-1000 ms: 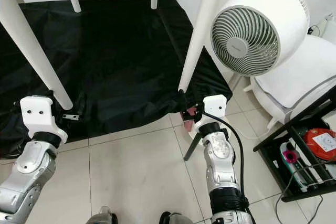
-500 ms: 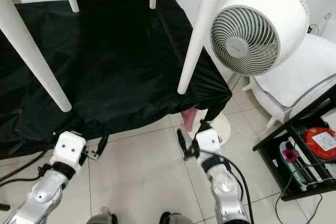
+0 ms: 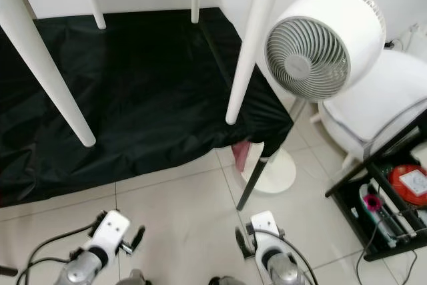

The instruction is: Building children table

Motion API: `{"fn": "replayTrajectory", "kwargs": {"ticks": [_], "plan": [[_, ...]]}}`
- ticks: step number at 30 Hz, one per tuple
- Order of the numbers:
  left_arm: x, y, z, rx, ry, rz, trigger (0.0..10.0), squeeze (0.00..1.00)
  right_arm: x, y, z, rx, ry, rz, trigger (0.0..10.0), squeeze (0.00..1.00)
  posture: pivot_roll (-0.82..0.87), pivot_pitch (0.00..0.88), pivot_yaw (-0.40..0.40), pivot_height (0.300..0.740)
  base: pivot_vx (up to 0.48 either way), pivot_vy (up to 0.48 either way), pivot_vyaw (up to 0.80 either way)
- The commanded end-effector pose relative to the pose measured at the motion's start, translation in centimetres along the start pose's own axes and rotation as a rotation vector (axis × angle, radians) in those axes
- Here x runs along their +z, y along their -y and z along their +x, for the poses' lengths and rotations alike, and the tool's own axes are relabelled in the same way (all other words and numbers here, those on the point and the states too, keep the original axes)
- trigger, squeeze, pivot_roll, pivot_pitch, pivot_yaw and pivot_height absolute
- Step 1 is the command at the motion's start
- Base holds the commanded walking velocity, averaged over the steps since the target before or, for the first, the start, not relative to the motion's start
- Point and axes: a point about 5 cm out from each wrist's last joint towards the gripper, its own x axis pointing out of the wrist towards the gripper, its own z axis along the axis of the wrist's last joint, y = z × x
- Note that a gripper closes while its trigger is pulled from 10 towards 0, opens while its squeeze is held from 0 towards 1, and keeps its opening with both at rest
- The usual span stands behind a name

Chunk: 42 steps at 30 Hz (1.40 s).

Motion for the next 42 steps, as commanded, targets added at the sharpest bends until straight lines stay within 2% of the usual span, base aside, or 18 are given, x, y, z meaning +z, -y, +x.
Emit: {"fn": "replayTrajectory", "kwargs": {"ticks": [1,2,5,6,7,8,9,10,12,18,19,23,27,28,30,35,42], "plan": [[-1.4,-0.2,-0.3,0.110,-0.078,0.004,10.0,0.00,-0.8,-0.1,-0.1,-0.021,-0.051,-0.013,10.0,0.00,0.15,0.055,-0.004,0.740,0.000,0.000,0.00],[-1.7,0.0,-0.3,0.102,-0.106,-0.003,10.0,0.00,-1.1,-0.1,-0.2,-0.037,-0.072,-0.031,10.0,0.00,0.15,0.055,-0.004,0.740,0.000,0.000,0.00],[-3.3,0.2,-0.5,0.128,-0.222,-0.070,10.0,0.00,-3.4,-0.5,-1.0,-0.069,-0.214,0.009,10.0,0.00,0.13,0.038,0.001,0.740,0.000,0.000,0.00],[-3.8,0.2,-0.7,0.135,-0.258,-0.128,10.0,0.00,-4.2,-0.6,-1.4,-0.079,-0.258,0.031,10.0,0.00,0.12,0.028,0.002,0.740,0.000,0.000,0.00],[-3.8,0.2,-0.7,0.135,-0.258,-0.128,10.0,0.00,-4.2,-0.6,-1.4,-0.079,-0.258,0.031,10.0,0.00,0.12,0.028,0.002,0.740,0.000,0.000,0.00],[-4.1,0.2,-0.8,0.137,-0.275,-0.168,10.0,0.00,-4.6,-0.6,-1.6,-0.085,-0.281,0.043,10.0,0.00,0.12,0.028,0.002,0.740,0.000,0.000,0.00],[-4.1,0.2,-0.8,0.137,-0.275,-0.168,10.0,0.00,-4.6,-0.6,-1.6,-0.085,-0.281,0.043,10.0,0.00,0.12,0.028,0.002,0.740,0.000,0.000,0.00],[-4.7,0.2,-1.0,0.139,-0.318,-0.173,10.0,0.00,-5.1,-0.7,-1.8,-0.092,-0.315,0.068,10.0,0.00,0.12,0.016,-0.001,0.740,0.000,0.000,0.00],[-5.4,0.0,-1.3,0.159,-0.388,-0.113,10.0,0.00,-5.7,-1.2,-2.1,-0.074,-0.361,0.085,10.0,0.00,0.11,0.010,-0.001,0.740,0.000,0.000,0.00],[-5.4,0.1,-1.2,0.171,-0.401,-0.148,10.0,0.00,-5.5,-1.4,-1.8,-0.064,-0.360,0.087,10.0,0.00,0.11,0.000,-0.001,0.740,0.000,0.000,0.00],[-5.1,0.8,-0.7,0.151,-0.400,-0.161,10.0,0.00,-5.1,-1.5,-1.5,-0.072,-0.356,0.113,10.0,0.00,0.12,0.000,-0.008,0.740,0.000,0.000,0.00],[-4.4,1.8,-0.1,0.112,-0.389,-0.124,10.0,0.00,-4.9,-1.5,-1.2,-0.077,-0.365,0.091,10.0,0.00,0.12,0.000,-0.010,0.740,0.000,0.000,0.00],[-4.1,2.0,0.1,0.103,-0.386,-0.128,10.0,0.00,-4.9,-1.5,-1.2,-0.074,-0.371,0.081,10.0,0.00,0.11,0.000,-0.012,0.740,0.000,0.000,0.00],[-3.7,2.3,0.5,0.068,-0.376,-0.079,10.0,0.00,-4.8,-1.8,-1.1,-0.051,-0.375,0.069,10.0,0.00,0.10,0.000,-0.026,0.740,0.000,0.000,0.00],[-3.6,2.4,0.6,0.054,-0.372,-0.062,10.0,0.00,-4.9,-1.9,-1.1,-0.044,-0.377,0.071,10.0,0.00,0.10,0.000,-0.031,0.740,0.000,0.000,0.00],[-3.5,2.7,0.6,0.045,-0.368,-0.126,10.0,0.00,-5.3,-2.0,-1.4,-0.041,-0.399,0.069,10.0,0.00,0.11,0.000,-0.027,0.740,0.000,0.000,0.00],[-4.2,2.5,0.2,0.081,-0.401,-0.124,10.0,0.00,-5.5,-1.9,-1.5,-0.046,-0.413,0.067,10.0,0.00,0.12,0.000,-0.026,0.740,0.000,0.000,0.00]]}}
